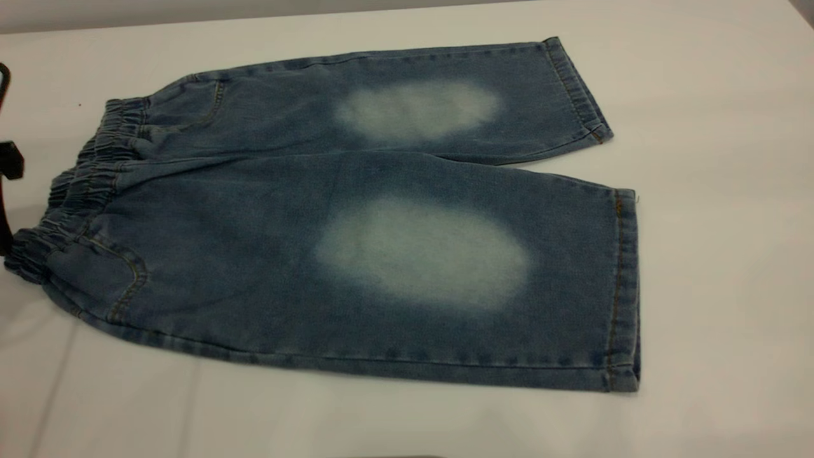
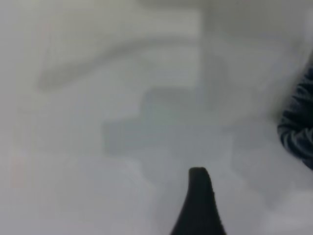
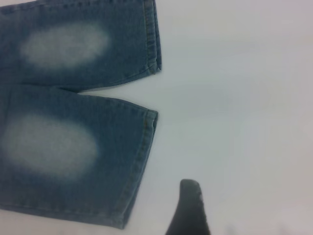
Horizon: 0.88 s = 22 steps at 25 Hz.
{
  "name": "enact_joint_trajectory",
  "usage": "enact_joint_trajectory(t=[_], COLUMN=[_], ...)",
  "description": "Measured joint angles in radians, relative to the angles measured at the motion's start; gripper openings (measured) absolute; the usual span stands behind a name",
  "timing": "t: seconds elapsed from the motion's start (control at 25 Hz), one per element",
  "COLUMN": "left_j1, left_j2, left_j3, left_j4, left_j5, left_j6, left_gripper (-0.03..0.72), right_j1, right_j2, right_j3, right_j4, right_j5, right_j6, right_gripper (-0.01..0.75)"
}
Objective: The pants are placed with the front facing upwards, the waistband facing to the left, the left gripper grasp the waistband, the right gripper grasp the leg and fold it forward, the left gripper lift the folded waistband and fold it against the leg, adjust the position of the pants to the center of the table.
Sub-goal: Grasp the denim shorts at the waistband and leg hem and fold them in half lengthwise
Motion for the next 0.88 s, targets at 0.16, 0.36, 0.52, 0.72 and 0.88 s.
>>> enact_joint_trajectory(t=[0.16, 0.36, 0.52, 0.72, 0.88], left_j1=[0.0, 0.0, 0.0, 0.0, 0.0], left_j2=[0.053, 0.092, 0.095, 0.071, 0.012], left_j3=[0.0, -0.003, -0.009, -0.009, -0.009], left_j4=[0.0, -0.002, -0.012, -0.027, -0.041], left_j5=[-0.044, -0.087, -0.065, -0.036, -0.024], left_j6=[0.0, 0.0, 0.0, 0.0, 0.017], left_gripper=[0.515, 0.515, 0.515, 0.515, 0.515], right_j1=[0.0, 0.0, 0.0, 0.0, 0.0], right_j2=[0.0, 0.0, 0.0, 0.0, 0.0], right_j3=[0.0, 0.0, 0.0, 0.0, 0.0], right_j4=[0.0, 0.0, 0.0, 0.0, 0.001], right_j5=[0.0, 0.0, 0.0, 0.0, 0.0], right_j6=[0.0, 0.0, 0.001, 0.001, 0.001], right_gripper=[0.496, 0.496, 0.496, 0.496, 0.496])
